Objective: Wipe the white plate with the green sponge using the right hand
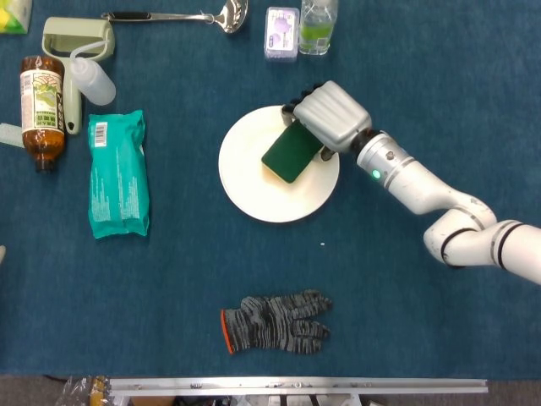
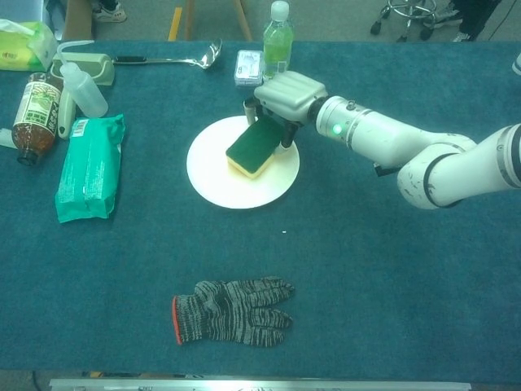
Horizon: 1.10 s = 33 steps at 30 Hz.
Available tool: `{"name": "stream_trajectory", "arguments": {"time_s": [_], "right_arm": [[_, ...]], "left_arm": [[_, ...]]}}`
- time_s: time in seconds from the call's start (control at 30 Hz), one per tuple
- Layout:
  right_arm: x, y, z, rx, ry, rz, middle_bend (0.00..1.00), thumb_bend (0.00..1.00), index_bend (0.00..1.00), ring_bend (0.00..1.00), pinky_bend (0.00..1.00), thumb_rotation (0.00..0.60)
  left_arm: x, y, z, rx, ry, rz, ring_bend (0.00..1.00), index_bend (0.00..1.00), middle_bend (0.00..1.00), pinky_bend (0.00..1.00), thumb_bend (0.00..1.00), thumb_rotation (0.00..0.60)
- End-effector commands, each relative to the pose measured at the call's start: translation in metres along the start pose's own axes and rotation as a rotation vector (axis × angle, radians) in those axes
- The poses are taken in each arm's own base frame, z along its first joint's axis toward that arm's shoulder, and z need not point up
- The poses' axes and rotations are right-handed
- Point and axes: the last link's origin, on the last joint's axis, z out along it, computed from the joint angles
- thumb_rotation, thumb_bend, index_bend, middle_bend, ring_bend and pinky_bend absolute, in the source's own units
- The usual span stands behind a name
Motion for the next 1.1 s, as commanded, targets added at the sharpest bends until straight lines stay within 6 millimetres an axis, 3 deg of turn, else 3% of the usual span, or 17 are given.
{"name": "stream_trajectory", "arguments": {"time_s": [0.03, 0.47, 0.73, 0.93, 1.1], "right_arm": [[-0.001, 0.003, -0.001, -0.008, -0.009, -0.009, 0.5, 0.09, 0.47, 0.39, 0.38, 0.6], [0.014, 0.021, -0.016, -0.051, 0.018, -0.036, 0.5, 0.09, 0.47, 0.39, 0.38, 0.6], [0.02, 0.0, -0.005, -0.016, 0.039, -0.006, 0.5, 0.09, 0.47, 0.39, 0.38, 0.6], [0.014, -0.017, 0.009, 0.002, 0.025, 0.016, 0.5, 0.09, 0.47, 0.39, 0.38, 0.6], [0.005, -0.018, 0.015, -0.001, -0.002, 0.002, 0.5, 0.09, 0.47, 0.39, 0.38, 0.6]], "left_arm": [[0.0, 0.0, 0.0, 0.0, 0.0, -0.001, 0.0, 0.3, 0.05, 0.2, 0.21, 0.6], [-0.003, 0.003, 0.001, -0.009, -0.006, -0.002, 0.0, 0.3, 0.05, 0.2, 0.21, 0.6], [-0.003, 0.005, 0.001, -0.014, -0.006, -0.001, 0.0, 0.3, 0.05, 0.2, 0.21, 0.6], [-0.003, 0.002, -0.002, -0.007, -0.003, -0.008, 0.0, 0.3, 0.06, 0.2, 0.21, 0.6], [-0.004, 0.0, -0.007, -0.005, -0.002, -0.005, 0.0, 0.3, 0.06, 0.2, 0.21, 0.6]]}}
